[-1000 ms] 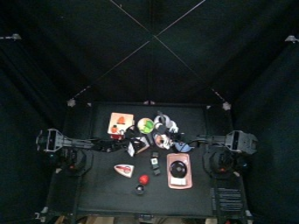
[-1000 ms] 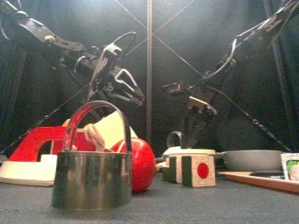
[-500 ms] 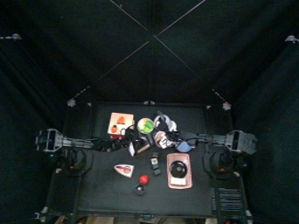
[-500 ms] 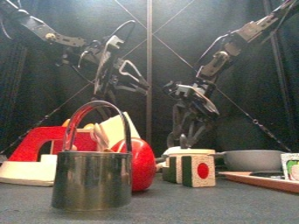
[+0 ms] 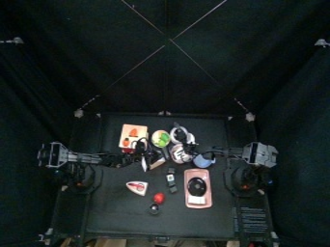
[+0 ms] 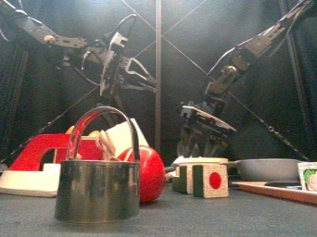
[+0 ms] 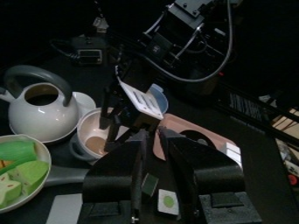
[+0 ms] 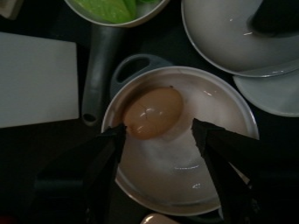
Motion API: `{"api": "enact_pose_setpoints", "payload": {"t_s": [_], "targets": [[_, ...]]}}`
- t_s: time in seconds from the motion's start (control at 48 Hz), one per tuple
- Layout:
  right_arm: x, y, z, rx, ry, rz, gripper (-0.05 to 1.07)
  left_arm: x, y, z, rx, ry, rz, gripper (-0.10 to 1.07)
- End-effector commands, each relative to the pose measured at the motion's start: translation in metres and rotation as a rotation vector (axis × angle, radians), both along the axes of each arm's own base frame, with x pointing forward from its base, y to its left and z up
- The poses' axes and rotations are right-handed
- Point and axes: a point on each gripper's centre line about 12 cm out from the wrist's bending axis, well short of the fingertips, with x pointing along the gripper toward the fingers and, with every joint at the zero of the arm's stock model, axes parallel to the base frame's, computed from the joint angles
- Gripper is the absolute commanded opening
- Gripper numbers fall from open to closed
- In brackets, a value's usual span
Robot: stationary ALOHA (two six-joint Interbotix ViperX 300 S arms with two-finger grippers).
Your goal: Remove egg shell
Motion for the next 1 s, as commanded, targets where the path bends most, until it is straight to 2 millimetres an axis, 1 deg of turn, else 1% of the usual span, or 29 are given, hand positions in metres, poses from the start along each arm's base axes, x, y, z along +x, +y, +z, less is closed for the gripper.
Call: {"api": "enact_pose_setpoints", "payload": {"t_s": [0.0,0.354,0.812,0.979], "targets": [[0.004,-0.005,0.010,-0.019,-0.019,-0.006,0.94,0.000,-0.001,0.008,0.007,-0.028,-0.004,0.63],[0.004,0.000,-0.005,-0.005,0.043,0.007,0.94,-0.001,-0.001,0.007,0.006,-0.023,-0.003,0.63],[0.014,-0.005,-0.007,-0.028,0.041,0.025,0.93,-0.002,-0.002,0.004,0.004,-0.016,-0.002,0.63],[0.015,-0.005,-0.016,-0.028,0.068,0.033,0.85,-0.003,-0.002,0.002,0.003,-0.011,-0.002,0.63]]}}
